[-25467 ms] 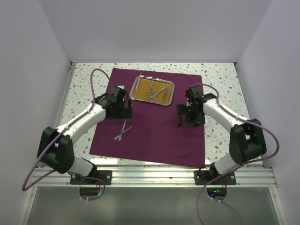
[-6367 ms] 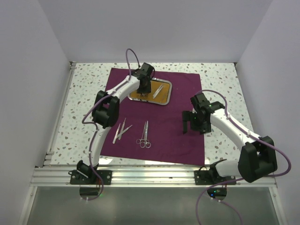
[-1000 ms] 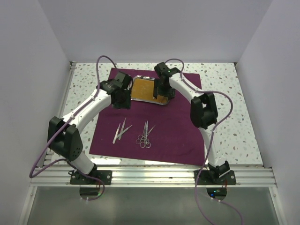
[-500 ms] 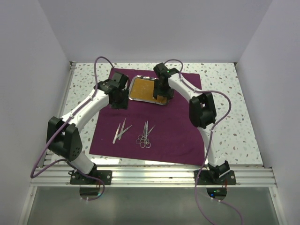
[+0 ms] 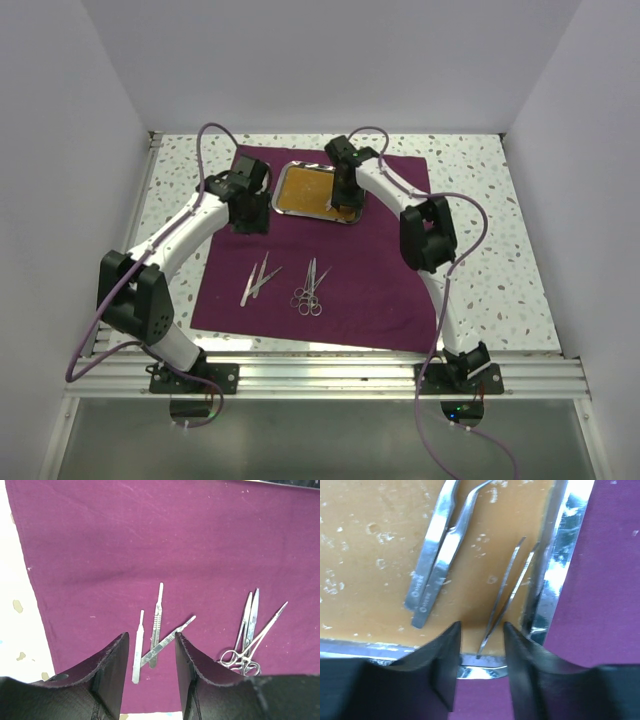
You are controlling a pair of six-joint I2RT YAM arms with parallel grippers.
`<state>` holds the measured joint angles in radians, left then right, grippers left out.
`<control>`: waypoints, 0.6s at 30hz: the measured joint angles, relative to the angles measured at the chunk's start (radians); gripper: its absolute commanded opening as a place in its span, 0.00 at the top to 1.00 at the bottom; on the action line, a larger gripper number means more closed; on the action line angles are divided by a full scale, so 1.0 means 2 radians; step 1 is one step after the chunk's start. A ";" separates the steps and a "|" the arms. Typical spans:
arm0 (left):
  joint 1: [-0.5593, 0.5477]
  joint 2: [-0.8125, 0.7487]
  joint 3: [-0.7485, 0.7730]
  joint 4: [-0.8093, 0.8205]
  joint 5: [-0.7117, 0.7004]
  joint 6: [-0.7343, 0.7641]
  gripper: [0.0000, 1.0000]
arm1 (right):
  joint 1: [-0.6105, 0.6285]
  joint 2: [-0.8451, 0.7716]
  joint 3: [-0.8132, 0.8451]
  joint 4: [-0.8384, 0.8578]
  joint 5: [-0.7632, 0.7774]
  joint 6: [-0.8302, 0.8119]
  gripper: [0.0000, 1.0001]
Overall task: Open and lay out the surgical kit
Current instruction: Pick up the medical item from the container.
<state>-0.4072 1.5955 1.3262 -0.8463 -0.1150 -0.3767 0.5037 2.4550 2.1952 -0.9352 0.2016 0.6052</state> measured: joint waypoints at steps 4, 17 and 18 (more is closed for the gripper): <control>0.004 0.000 0.000 0.001 0.000 0.001 0.55 | 0.000 -0.002 -0.010 0.004 0.011 -0.001 0.81; 0.007 0.002 0.003 -0.001 0.011 0.001 0.57 | 0.000 -0.033 -0.066 0.047 0.013 -0.017 1.00; 0.007 0.004 0.006 -0.001 0.011 0.001 0.57 | 0.000 -0.034 -0.065 0.045 0.014 -0.020 1.00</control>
<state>-0.3939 1.6028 1.3392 -0.8478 -0.0925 -0.3744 0.5030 2.3878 2.0651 -0.8459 0.2287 0.5648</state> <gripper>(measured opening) 0.436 0.024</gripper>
